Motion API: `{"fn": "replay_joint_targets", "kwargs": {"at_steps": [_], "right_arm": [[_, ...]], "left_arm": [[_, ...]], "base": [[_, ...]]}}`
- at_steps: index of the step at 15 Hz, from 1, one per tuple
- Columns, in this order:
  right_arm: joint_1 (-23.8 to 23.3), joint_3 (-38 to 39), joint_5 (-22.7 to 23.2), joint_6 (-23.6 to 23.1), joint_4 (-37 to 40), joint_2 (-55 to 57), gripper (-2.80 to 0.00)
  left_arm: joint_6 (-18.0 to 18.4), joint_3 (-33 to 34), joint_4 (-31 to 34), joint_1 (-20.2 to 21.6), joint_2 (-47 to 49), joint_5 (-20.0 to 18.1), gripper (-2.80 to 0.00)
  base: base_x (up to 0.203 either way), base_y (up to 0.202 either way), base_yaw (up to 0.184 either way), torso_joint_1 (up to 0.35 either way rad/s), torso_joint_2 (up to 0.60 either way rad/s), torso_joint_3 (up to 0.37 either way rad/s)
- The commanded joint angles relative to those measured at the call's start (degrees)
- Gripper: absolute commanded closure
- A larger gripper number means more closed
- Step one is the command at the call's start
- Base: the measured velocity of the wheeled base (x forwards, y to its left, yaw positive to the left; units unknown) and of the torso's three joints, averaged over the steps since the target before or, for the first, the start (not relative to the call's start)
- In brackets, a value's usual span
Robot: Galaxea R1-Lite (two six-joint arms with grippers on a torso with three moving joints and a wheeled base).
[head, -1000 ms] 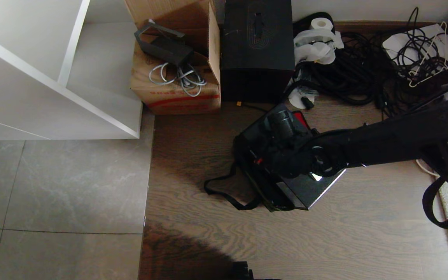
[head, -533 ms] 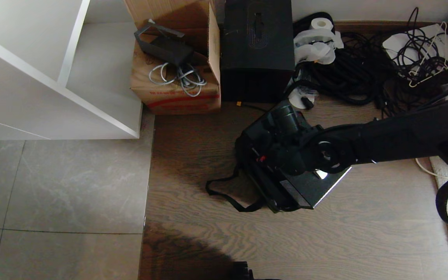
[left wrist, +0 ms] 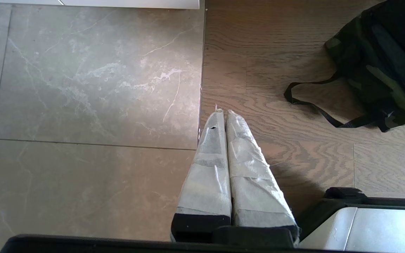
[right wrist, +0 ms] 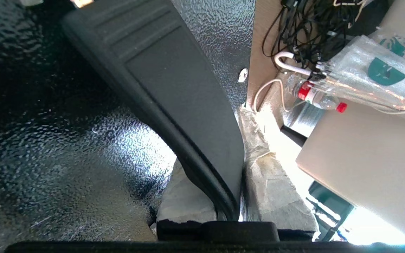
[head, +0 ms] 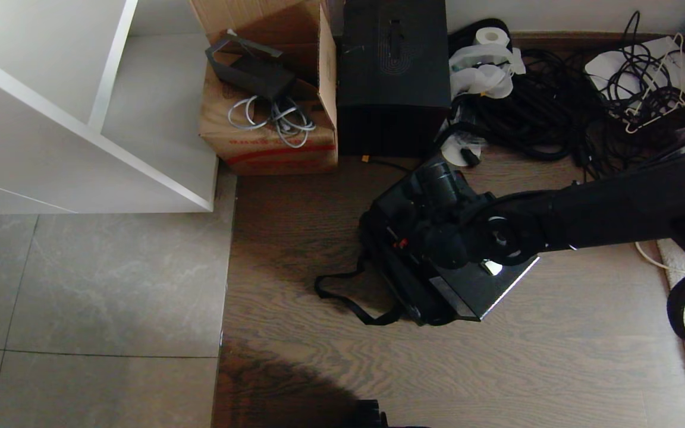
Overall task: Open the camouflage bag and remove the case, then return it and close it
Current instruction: Place the black box back
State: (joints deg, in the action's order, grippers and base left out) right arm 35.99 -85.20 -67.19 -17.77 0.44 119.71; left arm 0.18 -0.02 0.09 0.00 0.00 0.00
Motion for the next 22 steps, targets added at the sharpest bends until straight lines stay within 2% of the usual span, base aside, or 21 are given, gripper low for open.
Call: {"fn": "replay_joint_targets", "kwargs": {"at_steps": [1, 22], "right_arm": [[-0.65, -0.04, -0.37, -0.18, 0.21, 0.54, 0.0], [-3.38, -0.71, -0.57, 1.8, 0.18, 8.21, 0.0]], "left_arm": [[-0.01, 0.02, 0.0, 0.0, 0.0, 0.0, 0.0], [0.01, 0.02, 0.0, 0.0, 0.0, 0.0, 0.0]], "base": [[0.0, 0.0, 0.0, 0.0, 0.0, 0.0], [0.0, 0.0, 0.0, 0.0, 0.0, 0.0]]}}
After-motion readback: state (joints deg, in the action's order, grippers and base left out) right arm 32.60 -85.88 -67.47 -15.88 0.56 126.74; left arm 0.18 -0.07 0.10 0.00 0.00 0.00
